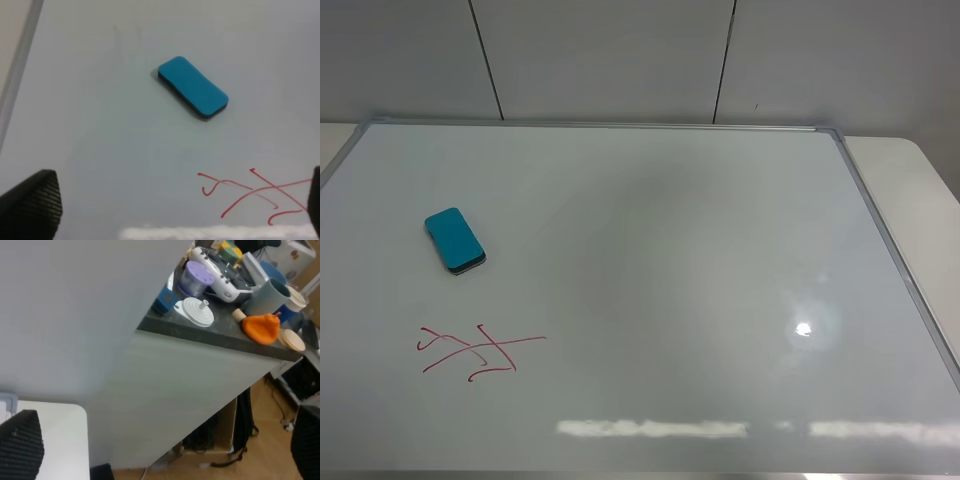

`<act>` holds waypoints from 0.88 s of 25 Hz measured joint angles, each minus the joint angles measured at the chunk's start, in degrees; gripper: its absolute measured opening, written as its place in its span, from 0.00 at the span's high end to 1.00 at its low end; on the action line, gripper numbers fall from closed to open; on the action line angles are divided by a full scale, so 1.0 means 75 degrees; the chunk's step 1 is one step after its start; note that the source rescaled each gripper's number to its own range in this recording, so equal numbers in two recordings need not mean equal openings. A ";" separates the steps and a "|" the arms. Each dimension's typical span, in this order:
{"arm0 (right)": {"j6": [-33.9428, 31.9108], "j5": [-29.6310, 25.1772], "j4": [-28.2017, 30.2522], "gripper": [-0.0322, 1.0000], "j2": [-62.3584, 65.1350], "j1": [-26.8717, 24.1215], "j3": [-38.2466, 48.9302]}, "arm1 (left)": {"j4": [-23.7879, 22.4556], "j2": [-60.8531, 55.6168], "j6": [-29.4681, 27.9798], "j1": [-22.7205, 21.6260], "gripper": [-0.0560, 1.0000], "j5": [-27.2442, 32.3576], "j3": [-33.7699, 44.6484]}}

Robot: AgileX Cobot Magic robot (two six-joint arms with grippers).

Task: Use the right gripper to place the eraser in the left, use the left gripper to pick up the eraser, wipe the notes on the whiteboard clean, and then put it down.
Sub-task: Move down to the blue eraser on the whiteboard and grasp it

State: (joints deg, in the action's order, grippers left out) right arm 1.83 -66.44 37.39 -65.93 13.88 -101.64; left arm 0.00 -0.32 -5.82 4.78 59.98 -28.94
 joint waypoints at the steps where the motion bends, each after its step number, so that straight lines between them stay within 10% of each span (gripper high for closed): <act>1: -0.0001 0.0188 0.0000 0.00 0.0455 0.0000 0.0498 | 0.0000 0.0000 0.0000 0.0000 0.00 0.0000 0.0000; 11: 0.0007 0.0831 -0.1937 0.00 0.5345 -0.0014 0.6101 | 0.0000 0.0000 0.0000 0.0000 0.00 0.0000 0.0000; 22: 0.0219 0.1917 -0.4800 0.00 0.7683 -0.0014 0.8699 | 0.0000 0.0000 0.0000 0.0000 0.00 0.0000 0.0000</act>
State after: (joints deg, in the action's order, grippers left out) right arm 3.47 -52.06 1.39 -8.30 13.78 -36.40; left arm 0.00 -0.32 -5.82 4.78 59.98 -28.94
